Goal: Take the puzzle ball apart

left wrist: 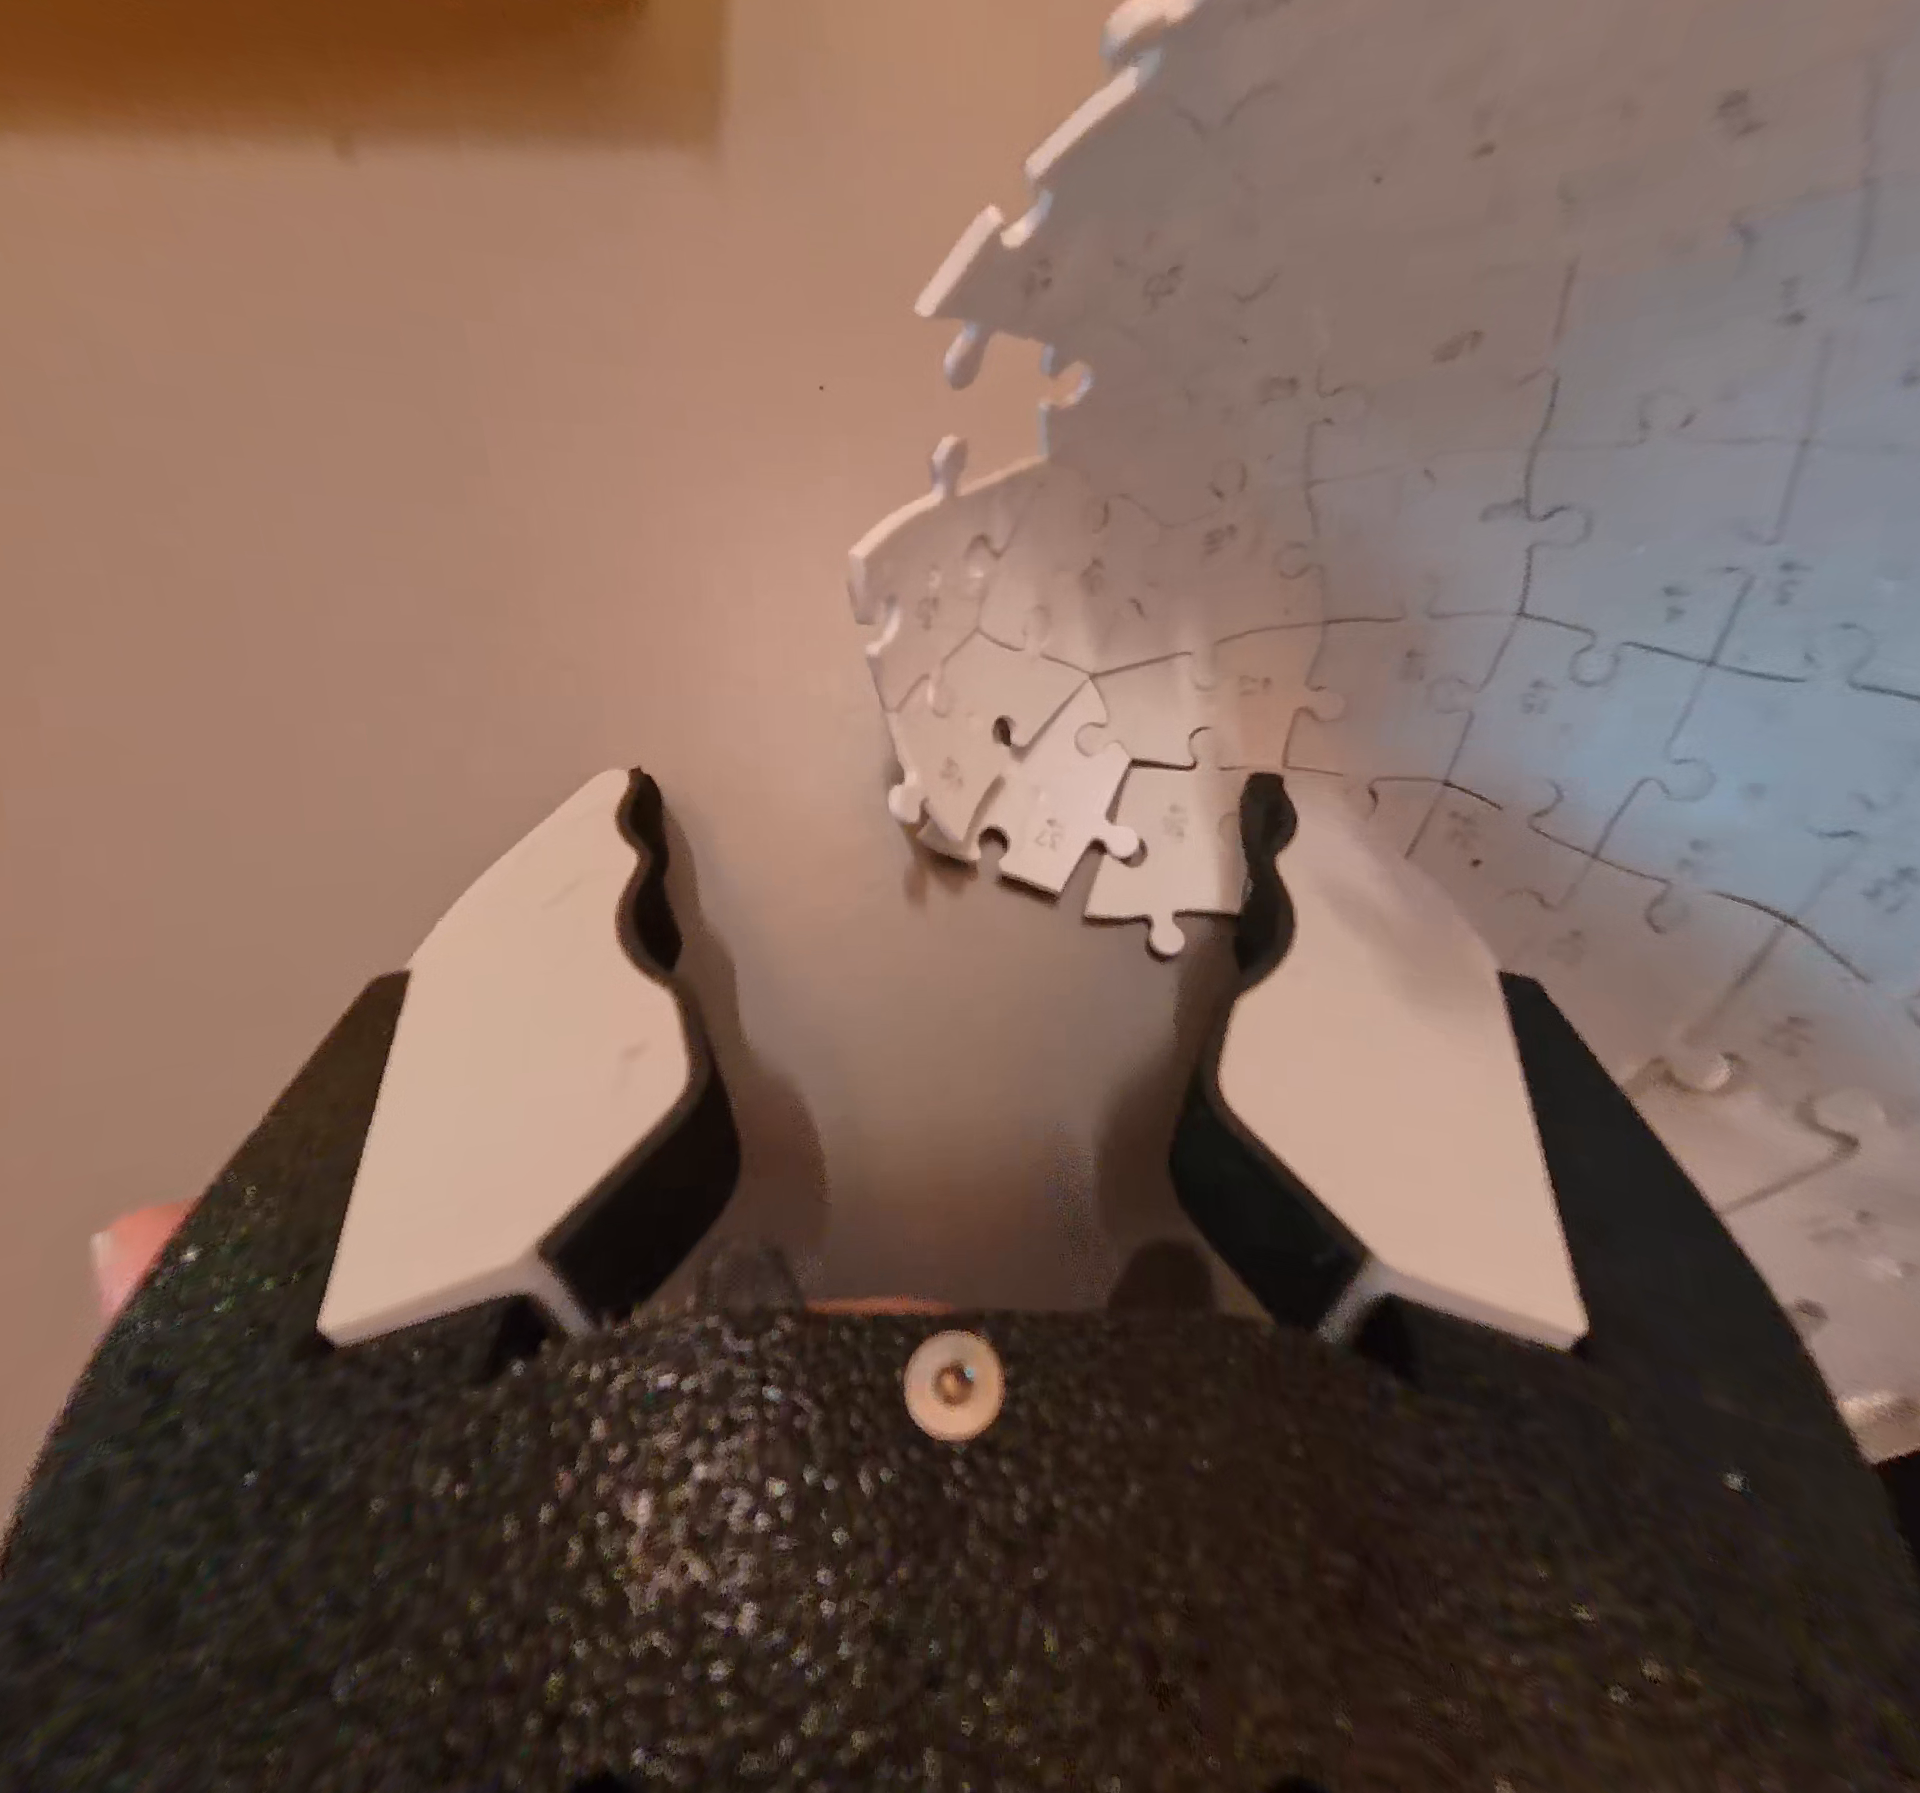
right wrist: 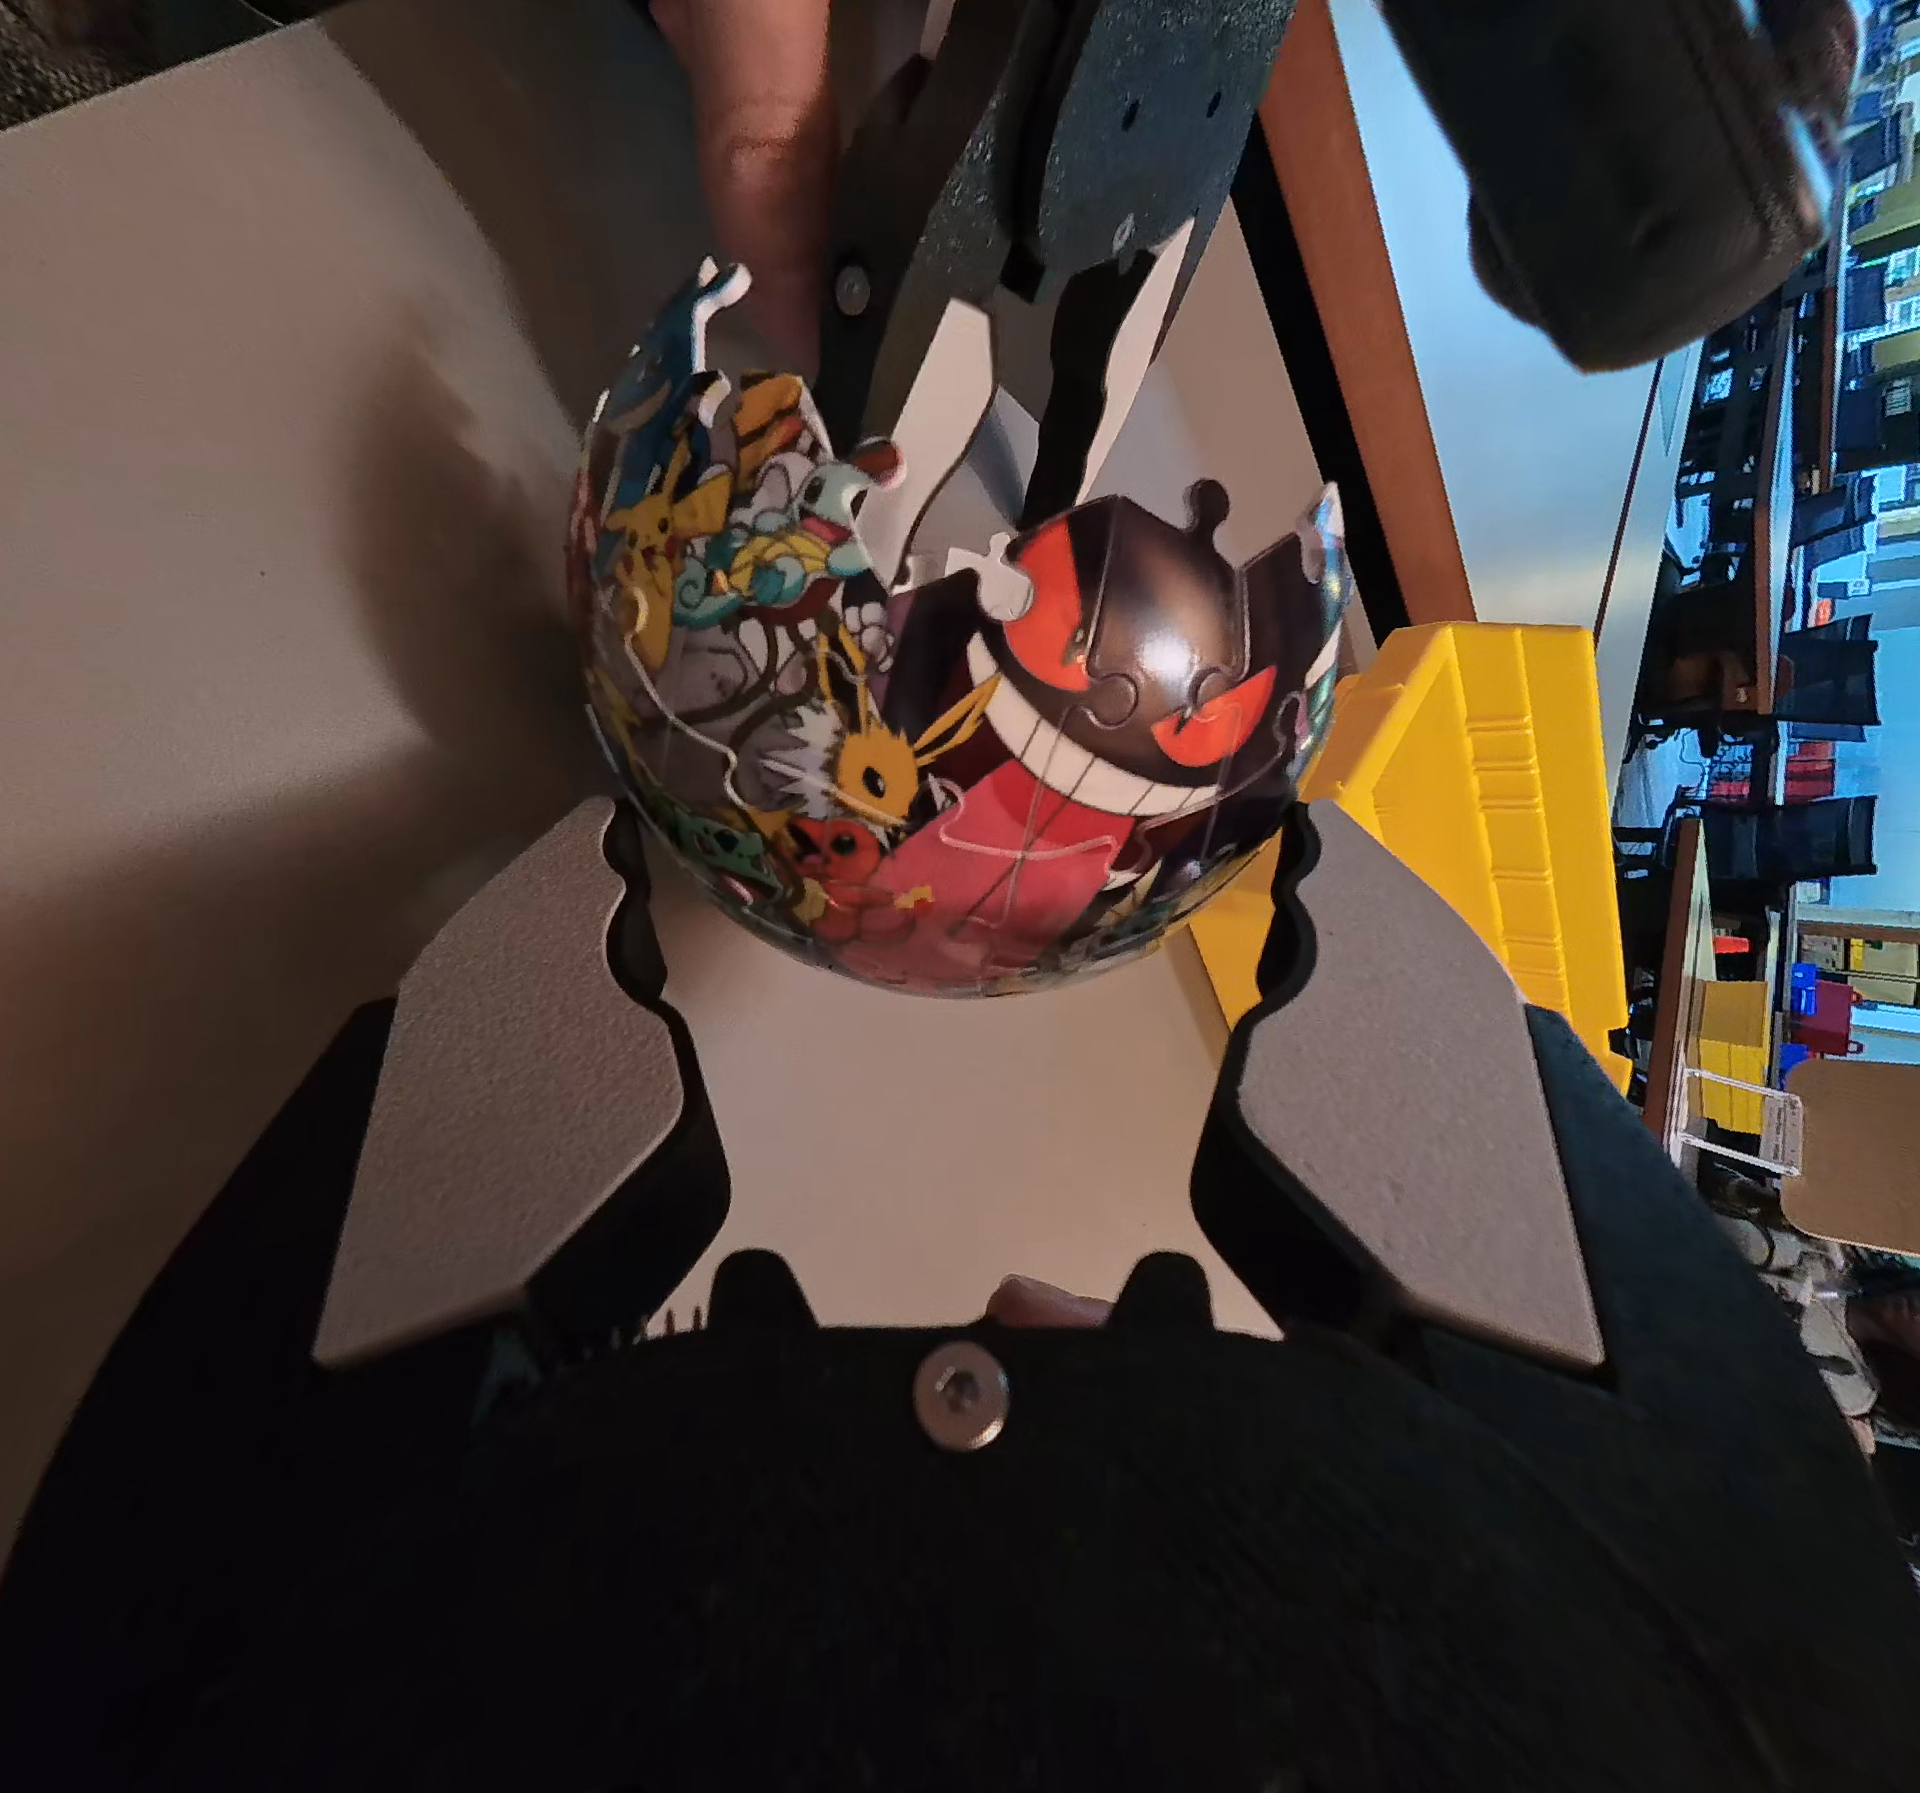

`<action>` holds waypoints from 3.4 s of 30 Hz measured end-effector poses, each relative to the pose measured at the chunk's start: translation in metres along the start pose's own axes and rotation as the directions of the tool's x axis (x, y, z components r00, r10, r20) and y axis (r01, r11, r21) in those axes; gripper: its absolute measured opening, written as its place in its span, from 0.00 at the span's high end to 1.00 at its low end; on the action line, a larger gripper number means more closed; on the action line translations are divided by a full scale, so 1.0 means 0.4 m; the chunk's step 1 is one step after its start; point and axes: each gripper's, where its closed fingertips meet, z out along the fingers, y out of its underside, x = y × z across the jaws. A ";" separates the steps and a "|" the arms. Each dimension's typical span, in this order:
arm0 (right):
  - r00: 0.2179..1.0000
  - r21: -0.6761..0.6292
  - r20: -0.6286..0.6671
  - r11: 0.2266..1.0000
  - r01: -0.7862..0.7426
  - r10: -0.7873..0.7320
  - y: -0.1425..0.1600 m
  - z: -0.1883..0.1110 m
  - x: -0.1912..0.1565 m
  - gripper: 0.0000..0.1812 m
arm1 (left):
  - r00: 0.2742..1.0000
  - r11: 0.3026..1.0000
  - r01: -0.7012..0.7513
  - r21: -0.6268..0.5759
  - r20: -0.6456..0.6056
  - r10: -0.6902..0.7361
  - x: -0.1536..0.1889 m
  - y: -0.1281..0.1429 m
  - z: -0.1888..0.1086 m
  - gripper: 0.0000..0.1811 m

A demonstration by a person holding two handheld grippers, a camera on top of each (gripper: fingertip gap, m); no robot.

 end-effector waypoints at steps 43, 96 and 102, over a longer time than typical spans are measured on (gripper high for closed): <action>0.968 -0.022 0.248 0.999 -0.032 0.036 -0.035 0.047 0.050 0.36 | 0.991 0.995 0.096 0.010 0.093 -0.097 -0.072 0.018 -0.018 0.46; 0.833 -0.126 0.553 0.988 0.095 -0.010 -0.037 0.094 0.092 0.36 | 0.964 0.978 0.193 0.075 0.174 -0.203 -0.169 0.020 -0.032 0.46; 0.827 -0.125 0.562 0.989 0.082 0.003 -0.040 0.097 0.092 0.36 | 0.966 0.980 0.187 0.068 0.170 -0.196 -0.161 0.020 -0.026 0.44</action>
